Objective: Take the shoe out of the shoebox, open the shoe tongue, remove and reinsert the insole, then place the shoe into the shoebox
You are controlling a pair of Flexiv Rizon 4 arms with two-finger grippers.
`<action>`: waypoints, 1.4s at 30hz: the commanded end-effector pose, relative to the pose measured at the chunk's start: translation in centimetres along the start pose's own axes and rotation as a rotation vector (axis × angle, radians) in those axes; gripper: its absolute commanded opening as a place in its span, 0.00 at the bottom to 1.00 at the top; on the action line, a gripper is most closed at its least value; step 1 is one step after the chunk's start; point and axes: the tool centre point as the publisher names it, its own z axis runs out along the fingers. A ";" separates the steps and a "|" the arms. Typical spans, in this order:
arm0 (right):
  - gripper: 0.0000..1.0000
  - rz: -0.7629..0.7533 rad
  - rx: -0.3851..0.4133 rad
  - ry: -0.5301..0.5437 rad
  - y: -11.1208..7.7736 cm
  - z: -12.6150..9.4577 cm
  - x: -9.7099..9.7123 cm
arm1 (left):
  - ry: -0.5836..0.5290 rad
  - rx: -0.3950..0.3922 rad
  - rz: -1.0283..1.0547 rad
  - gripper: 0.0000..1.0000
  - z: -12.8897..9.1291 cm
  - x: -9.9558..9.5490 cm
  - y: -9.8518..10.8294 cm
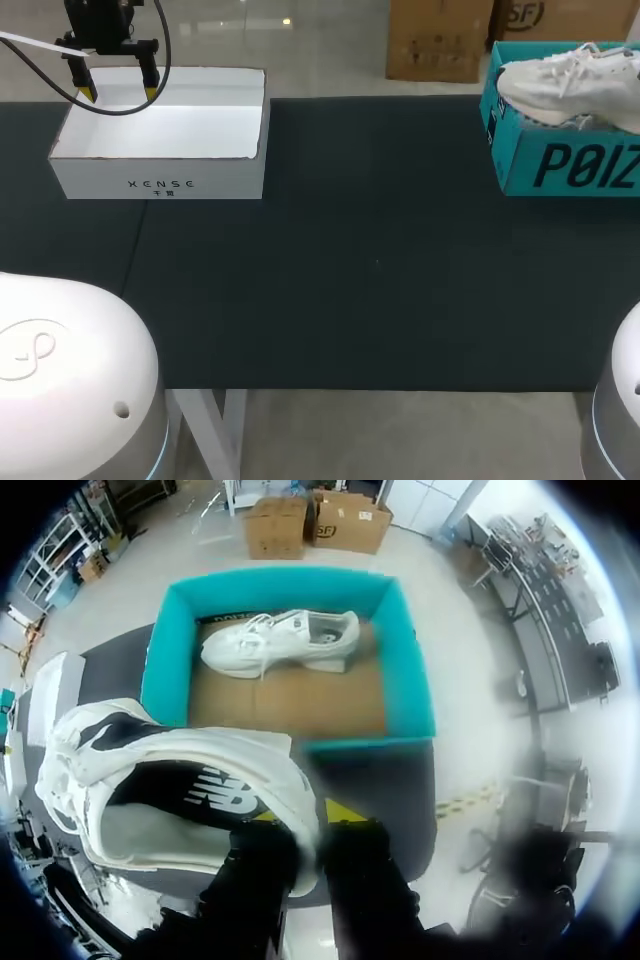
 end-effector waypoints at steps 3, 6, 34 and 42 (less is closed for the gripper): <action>0.00 -0.014 -0.190 -0.027 -9.3 0.5 3.6 | 0.000 0.000 0.000 1.00 0.0 0.0 0.0; 0.00 -0.027 -0.203 -0.035 -11.3 1.1 5.1 | 0.000 0.000 0.000 1.00 0.0 0.0 0.0; 0.00 -0.207 -0.201 -0.066 -19.1 8.1 21.0 | 0.000 0.000 0.000 1.00 0.0 0.0 0.0; 0.00 -0.213 -0.123 -0.088 -17.3 10.2 23.0 | 0.000 0.000 0.000 1.00 0.0 0.0 0.0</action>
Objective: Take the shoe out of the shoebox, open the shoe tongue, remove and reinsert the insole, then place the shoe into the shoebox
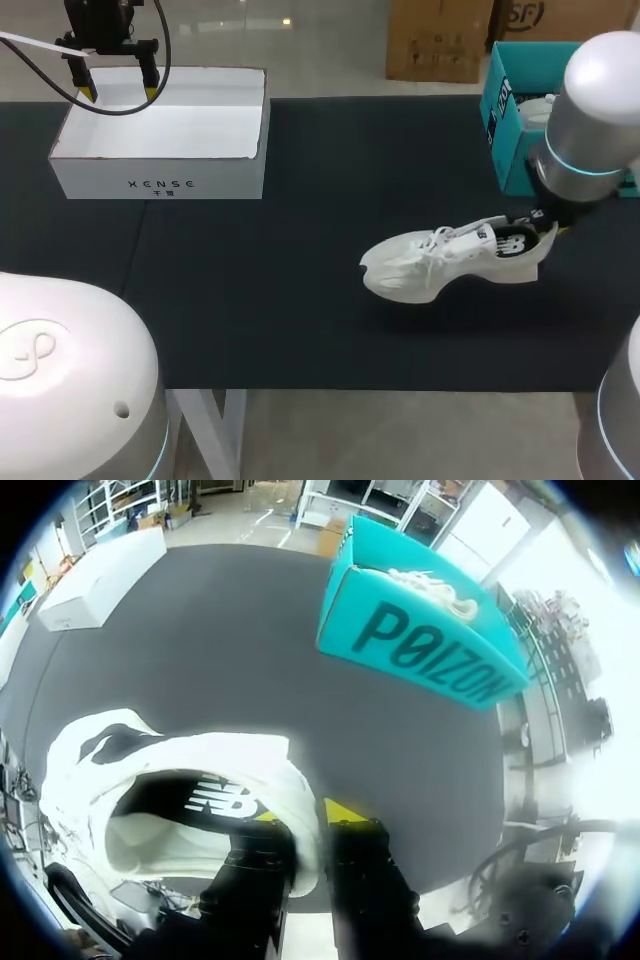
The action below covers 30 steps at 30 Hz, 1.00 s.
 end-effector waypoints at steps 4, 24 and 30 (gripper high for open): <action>0.00 0.016 0.093 -0.022 2.7 2.1 1.9 | 0.000 0.000 0.000 1.00 0.0 0.0 0.0; 0.00 0.091 0.118 -0.006 3.1 4.5 3.8 | 0.000 0.000 0.000 1.00 0.0 0.0 0.0; 0.00 0.097 0.129 0.001 2.8 5.0 4.3 | 0.000 0.000 0.000 1.00 0.0 0.0 0.0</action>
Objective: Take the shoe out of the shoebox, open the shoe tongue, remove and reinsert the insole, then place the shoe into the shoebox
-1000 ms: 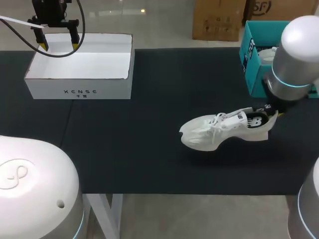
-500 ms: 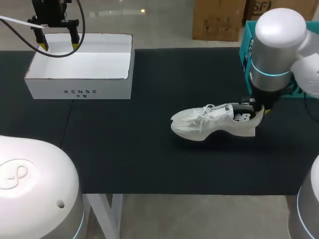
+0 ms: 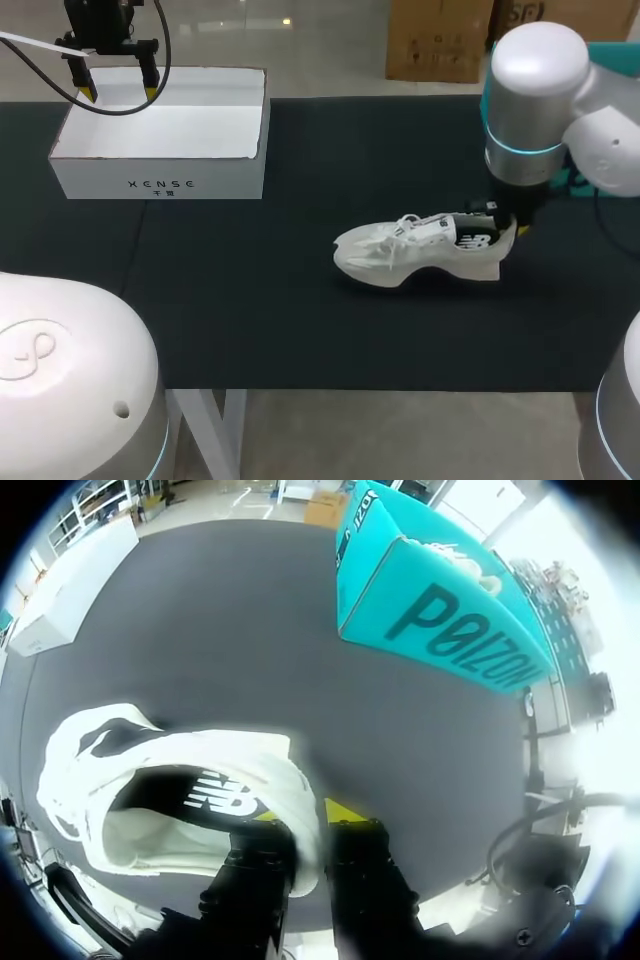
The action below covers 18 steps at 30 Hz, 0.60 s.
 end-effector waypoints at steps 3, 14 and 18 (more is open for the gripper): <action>0.07 0.015 0.013 0.006 -0.1 0.7 0.2 | 0.000 0.000 0.000 1.00 0.0 0.0 0.0; 1.00 0.037 0.012 0.014 -0.1 0.0 -0.5 | 0.000 0.000 0.000 1.00 0.0 0.0 0.0; 1.00 0.039 -0.006 0.026 0.3 -1.3 -1.1 | 0.000 0.000 0.000 1.00 0.0 0.0 0.0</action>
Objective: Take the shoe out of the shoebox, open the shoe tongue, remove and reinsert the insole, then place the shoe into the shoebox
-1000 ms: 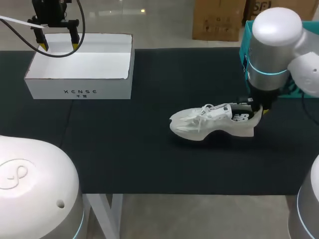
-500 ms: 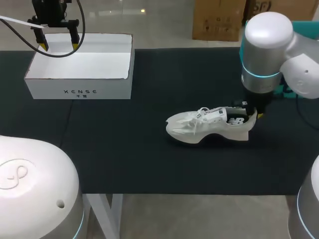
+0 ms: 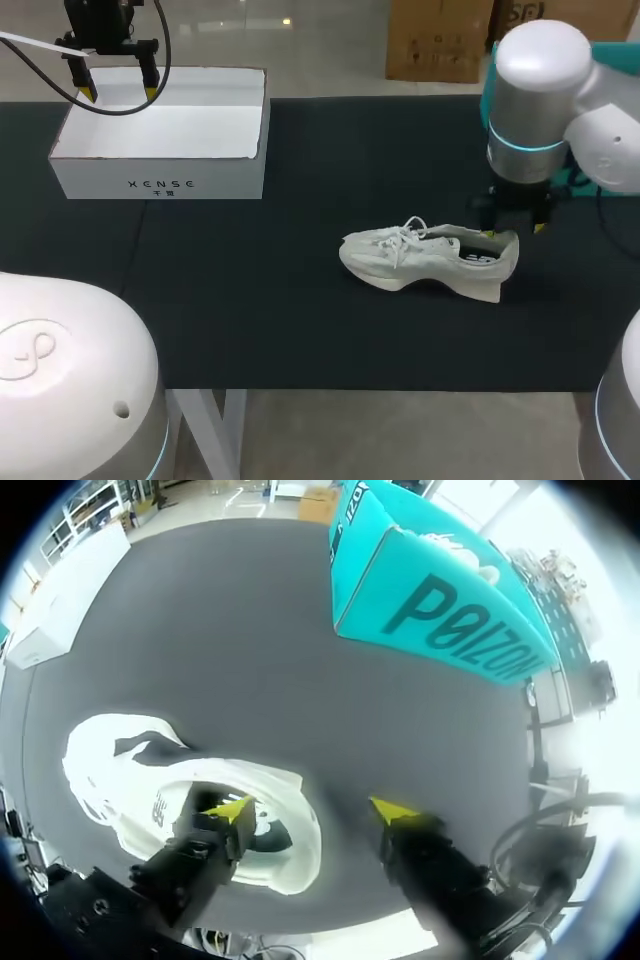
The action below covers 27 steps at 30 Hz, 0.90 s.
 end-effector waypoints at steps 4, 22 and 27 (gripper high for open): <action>1.00 -0.068 -0.010 0.029 0.1 -2.7 -1.5 | 0.000 0.000 0.000 1.00 0.0 0.0 0.0; 1.00 -0.604 0.017 0.151 -2.9 -5.7 -3.2 | 0.000 0.000 0.000 1.00 0.0 0.0 0.0; 1.00 -0.604 0.017 0.151 -2.9 -5.7 -3.2 | 0.000 0.000 0.000 1.00 0.0 0.0 0.0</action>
